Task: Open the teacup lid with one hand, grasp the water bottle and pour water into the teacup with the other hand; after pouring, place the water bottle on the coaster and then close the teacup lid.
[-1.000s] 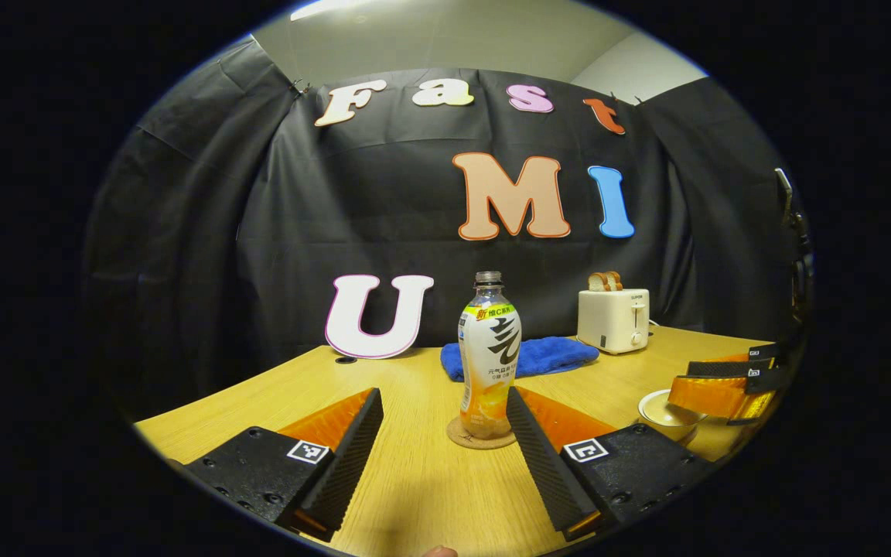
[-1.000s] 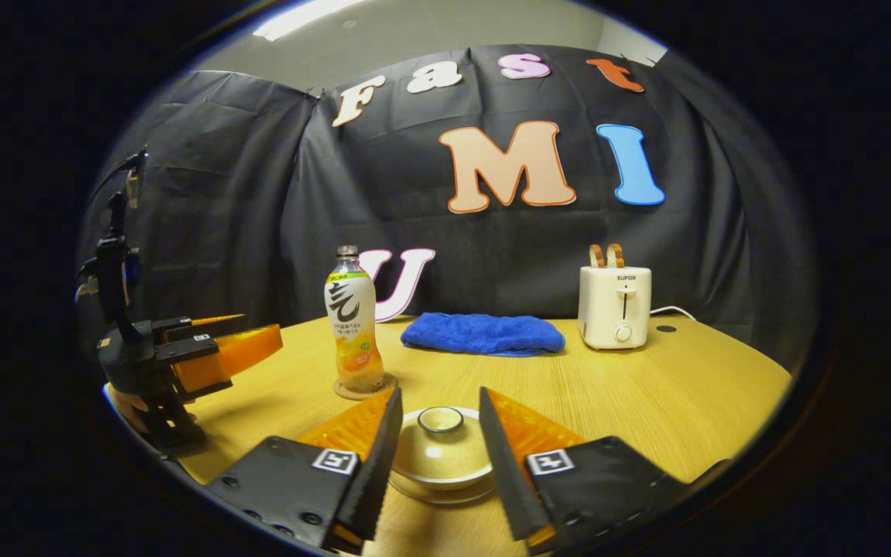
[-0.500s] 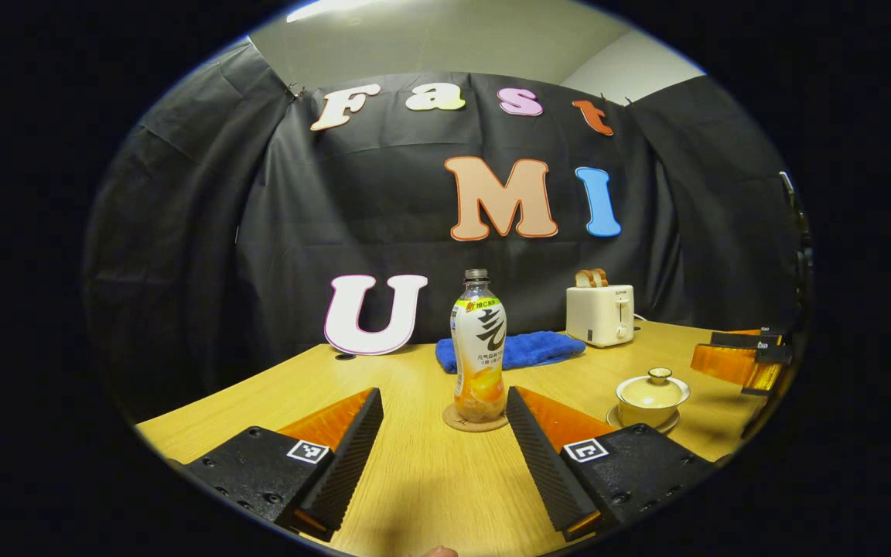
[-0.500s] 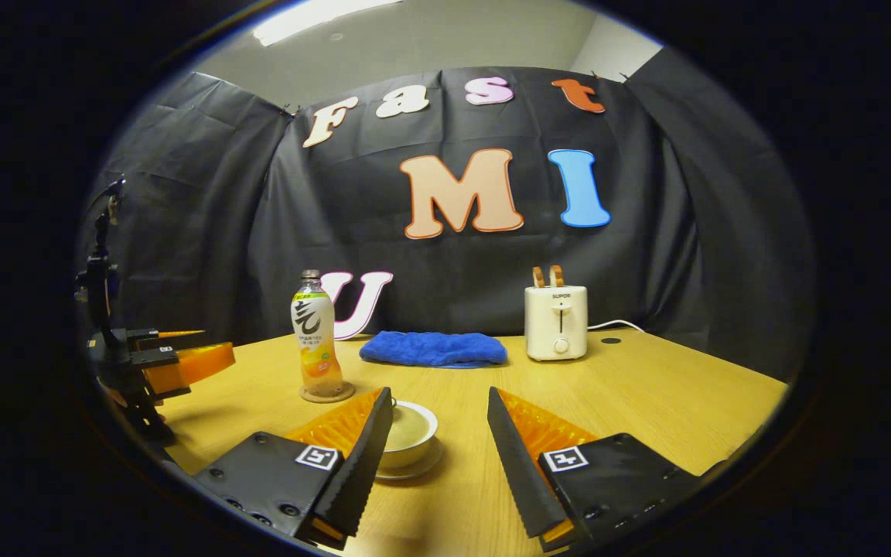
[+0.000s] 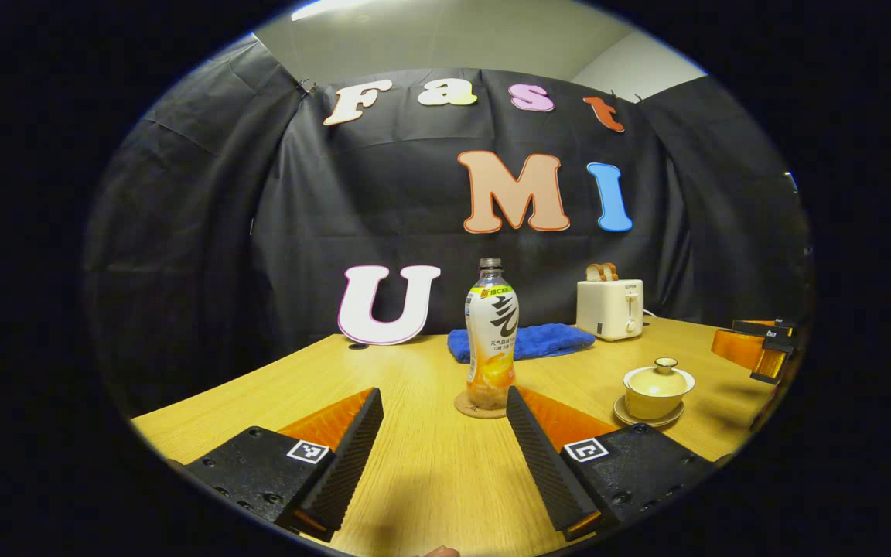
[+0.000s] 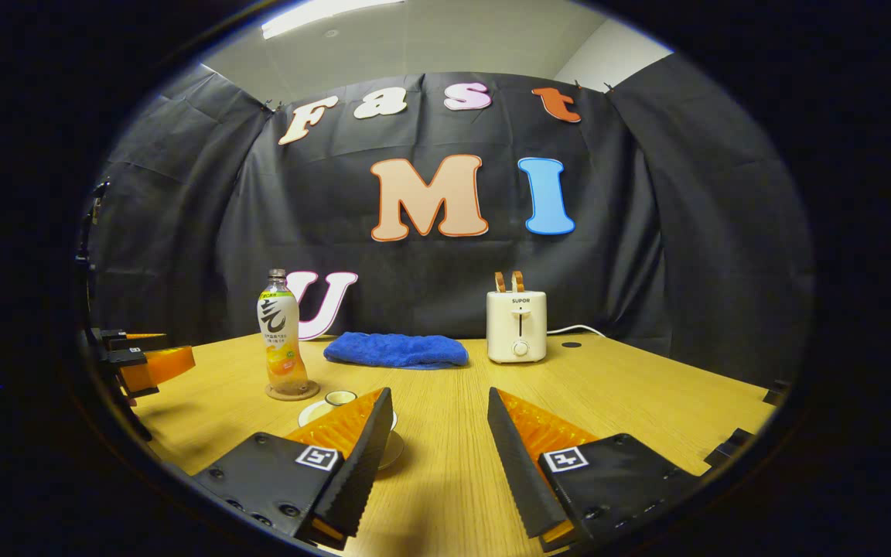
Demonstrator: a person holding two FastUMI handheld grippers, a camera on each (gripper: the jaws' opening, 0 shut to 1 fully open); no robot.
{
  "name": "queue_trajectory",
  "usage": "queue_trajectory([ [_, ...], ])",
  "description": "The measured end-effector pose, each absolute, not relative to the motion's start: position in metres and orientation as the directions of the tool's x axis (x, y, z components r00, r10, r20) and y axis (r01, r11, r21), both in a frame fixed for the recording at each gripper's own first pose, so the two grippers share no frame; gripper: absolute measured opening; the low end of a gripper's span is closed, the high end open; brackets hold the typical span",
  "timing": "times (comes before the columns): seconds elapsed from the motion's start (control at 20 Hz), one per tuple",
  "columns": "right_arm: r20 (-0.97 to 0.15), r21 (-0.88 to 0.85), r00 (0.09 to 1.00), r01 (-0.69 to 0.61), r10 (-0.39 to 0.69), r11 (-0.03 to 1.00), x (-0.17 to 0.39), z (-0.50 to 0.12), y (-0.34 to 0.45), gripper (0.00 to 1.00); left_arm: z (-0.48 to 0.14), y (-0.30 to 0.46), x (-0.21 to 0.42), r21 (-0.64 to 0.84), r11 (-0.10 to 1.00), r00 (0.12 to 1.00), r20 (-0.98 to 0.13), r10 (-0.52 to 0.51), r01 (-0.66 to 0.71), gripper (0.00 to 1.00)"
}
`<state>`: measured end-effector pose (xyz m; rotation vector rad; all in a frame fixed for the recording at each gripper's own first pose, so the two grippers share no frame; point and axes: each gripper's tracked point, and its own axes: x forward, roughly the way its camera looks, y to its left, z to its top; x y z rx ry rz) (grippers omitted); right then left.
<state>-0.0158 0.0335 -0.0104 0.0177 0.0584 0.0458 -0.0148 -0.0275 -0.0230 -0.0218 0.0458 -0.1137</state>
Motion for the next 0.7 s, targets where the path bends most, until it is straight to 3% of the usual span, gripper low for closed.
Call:
queue_trajectory([
  [0.35,-0.057,0.018,0.998,-0.036,0.037,0.999,-0.015,-0.0105,0.0321,0.84,-0.0214,-0.0254,-0.0151,-0.025,0.994,0.994,-0.039,-0.104,0.103,0.94],
  [0.7,-0.054,0.017,0.998,-0.032,0.032,0.999,-0.0144,-0.011,0.0319,0.81,-0.0217,-0.0251,-0.0157,-0.025,0.995,0.995,-0.038,-0.093,0.093,0.94],
])
